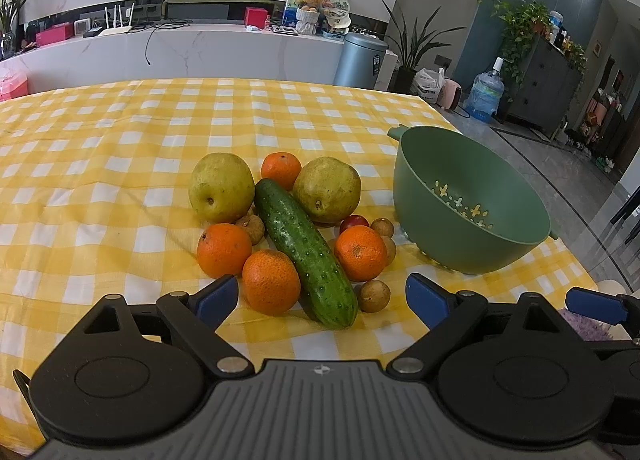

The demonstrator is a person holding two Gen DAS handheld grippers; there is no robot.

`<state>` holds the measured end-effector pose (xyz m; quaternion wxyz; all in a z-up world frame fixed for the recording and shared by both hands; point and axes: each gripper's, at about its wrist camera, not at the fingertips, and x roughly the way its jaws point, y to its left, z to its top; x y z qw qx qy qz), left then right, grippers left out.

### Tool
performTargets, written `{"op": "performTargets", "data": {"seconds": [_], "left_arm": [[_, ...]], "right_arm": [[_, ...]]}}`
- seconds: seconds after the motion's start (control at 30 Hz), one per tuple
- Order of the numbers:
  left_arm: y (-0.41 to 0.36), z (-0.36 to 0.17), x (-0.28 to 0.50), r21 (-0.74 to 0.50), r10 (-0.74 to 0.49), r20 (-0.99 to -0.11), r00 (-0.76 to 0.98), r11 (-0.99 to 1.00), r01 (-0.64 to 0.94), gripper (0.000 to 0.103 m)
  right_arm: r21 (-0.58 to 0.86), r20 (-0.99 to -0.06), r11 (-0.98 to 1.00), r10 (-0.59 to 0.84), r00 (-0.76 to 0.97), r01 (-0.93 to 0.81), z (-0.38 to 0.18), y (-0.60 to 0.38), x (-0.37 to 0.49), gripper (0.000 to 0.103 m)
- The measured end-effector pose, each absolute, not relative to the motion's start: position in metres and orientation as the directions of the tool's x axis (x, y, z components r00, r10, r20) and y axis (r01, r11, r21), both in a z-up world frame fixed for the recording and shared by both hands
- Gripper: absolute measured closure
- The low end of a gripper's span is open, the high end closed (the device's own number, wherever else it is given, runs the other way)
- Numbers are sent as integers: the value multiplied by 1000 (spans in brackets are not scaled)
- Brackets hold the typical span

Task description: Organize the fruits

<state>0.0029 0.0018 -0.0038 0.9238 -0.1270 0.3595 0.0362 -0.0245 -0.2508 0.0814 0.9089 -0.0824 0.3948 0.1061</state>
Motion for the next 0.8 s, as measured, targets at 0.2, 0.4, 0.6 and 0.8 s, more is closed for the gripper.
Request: {"op": "performTargets", "data": {"seconds": [0.2,0.4,0.6,0.8], "left_arm": [[2,-4,3,-208,-24,-673,739,965,-158,0],[2,-4,3,-207,-24,-674,738,965,-158,0],[2,-5,3,-206,-23,-675,738,966,-158,0],[5,-7,3,-208,-28,-678,734,966,-155,0]], "right_arm": [[-66,-736,964,128,665,-258,81,-251,-24,9],[-66,-736,964,128,665,-258,81,-251,-24,9],[-67,-737,964,127,664,-258,81,-250,-24,9],[-67,-737,964,127,664,-259,81,-251,-24,9]]}}
